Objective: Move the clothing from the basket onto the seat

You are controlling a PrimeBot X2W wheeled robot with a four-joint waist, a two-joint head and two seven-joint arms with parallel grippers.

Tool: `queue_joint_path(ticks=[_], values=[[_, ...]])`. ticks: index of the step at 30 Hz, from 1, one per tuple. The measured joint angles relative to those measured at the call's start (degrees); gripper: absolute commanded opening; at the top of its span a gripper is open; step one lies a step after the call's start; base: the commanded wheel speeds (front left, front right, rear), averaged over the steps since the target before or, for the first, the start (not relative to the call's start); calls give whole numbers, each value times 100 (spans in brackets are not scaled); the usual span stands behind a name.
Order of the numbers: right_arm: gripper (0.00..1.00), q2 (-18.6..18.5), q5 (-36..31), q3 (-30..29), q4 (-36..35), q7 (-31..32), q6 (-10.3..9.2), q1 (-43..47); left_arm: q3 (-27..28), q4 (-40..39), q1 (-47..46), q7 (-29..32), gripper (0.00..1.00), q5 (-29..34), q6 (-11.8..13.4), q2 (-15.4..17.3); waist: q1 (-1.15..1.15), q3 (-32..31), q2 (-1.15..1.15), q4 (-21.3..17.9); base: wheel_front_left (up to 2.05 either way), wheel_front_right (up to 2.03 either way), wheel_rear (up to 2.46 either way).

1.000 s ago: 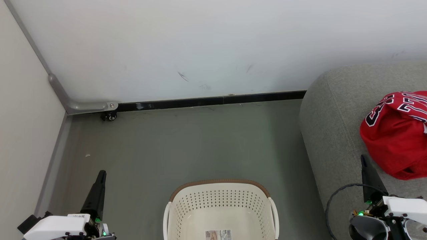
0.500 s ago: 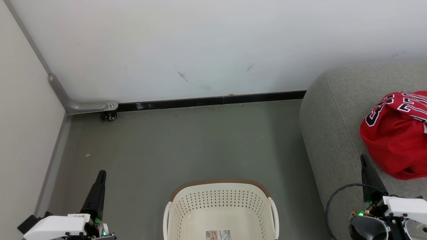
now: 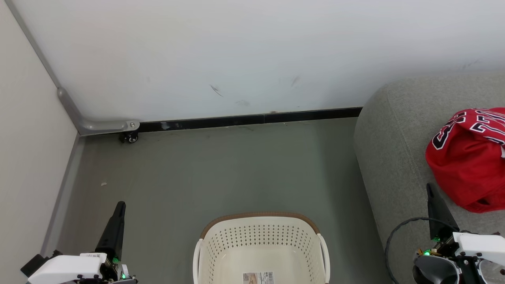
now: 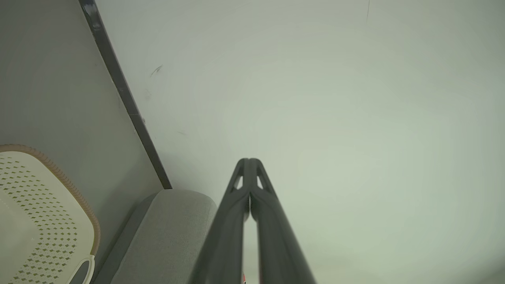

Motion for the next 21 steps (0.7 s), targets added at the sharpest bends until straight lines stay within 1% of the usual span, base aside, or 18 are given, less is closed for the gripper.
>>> queue_joint_path(ticks=[21], values=[[0, 18, -4, -15, 2, 3, 0, 0, -1, -2, 0, 0, 0, 0, 0, 0, 0, 0, 0, 0, 0, 0, 0]])
